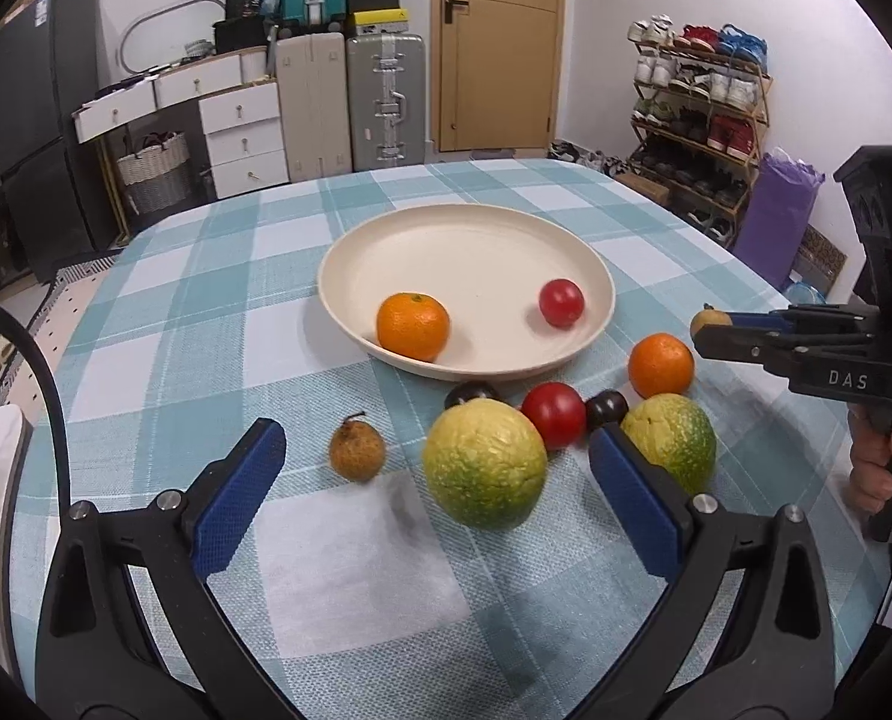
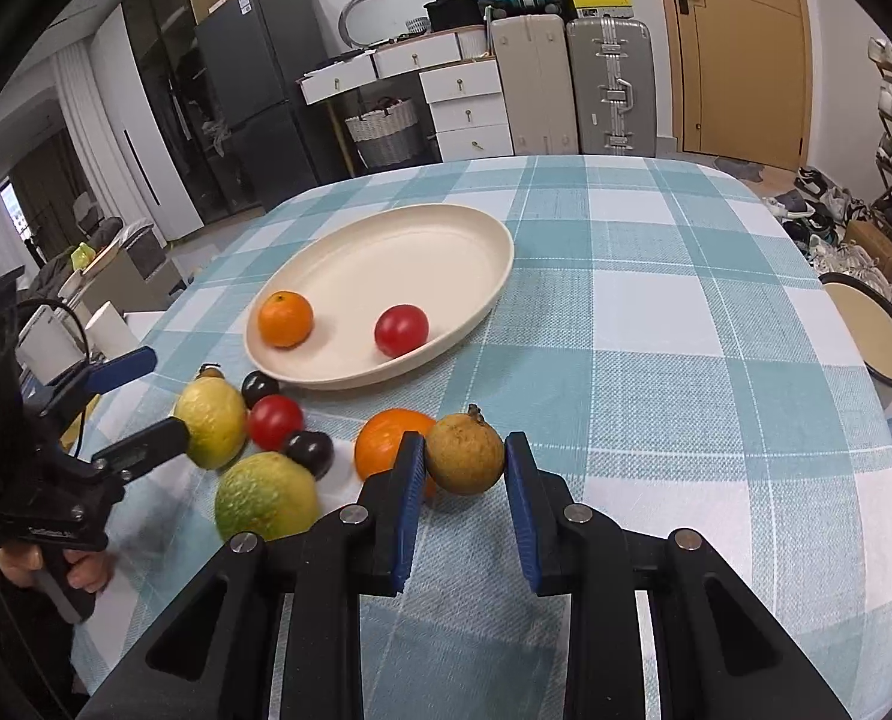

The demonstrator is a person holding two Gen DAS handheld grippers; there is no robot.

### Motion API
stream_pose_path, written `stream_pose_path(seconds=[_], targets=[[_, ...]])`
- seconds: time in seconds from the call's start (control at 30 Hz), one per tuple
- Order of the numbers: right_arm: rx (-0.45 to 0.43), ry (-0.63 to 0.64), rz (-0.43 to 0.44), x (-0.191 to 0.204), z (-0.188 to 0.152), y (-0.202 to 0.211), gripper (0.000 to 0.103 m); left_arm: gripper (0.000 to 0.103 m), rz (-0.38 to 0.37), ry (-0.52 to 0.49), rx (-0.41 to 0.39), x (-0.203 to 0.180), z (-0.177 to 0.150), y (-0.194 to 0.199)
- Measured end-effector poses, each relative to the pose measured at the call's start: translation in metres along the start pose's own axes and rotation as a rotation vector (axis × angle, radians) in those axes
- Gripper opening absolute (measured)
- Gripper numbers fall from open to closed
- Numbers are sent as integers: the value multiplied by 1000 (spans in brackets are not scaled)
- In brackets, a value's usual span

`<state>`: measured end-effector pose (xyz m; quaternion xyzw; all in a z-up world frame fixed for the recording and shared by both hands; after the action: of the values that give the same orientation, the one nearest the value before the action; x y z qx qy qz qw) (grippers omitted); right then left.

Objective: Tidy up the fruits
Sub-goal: 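Grasp the large green citrus with the left gripper while the right tool lifts the pear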

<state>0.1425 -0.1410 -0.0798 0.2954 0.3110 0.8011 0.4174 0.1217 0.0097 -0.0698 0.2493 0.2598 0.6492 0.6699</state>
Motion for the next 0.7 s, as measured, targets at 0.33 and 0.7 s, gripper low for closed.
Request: stream_pose_path(seconds=[0.33, 0.7], targets=[[-14, -1, 22, 7, -5, 10, 28, 69, -100, 1, 73, -15, -9, -10], [-21, 32, 30, 16, -3, 13, 27, 45, -89, 21, 134, -13, -14, -24]])
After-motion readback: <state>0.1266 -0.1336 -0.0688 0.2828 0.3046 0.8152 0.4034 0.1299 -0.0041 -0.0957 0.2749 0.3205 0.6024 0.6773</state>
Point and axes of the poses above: each gripper's, at about its wrist camera, not at the fingertips, and y roughly against the way its jaws point, x to its left, z to its top, the point moved 7 cm from there along -y, roughly the way its jaws point, and after that the axes turned 2 degrees about x, right-handed, at the moved point
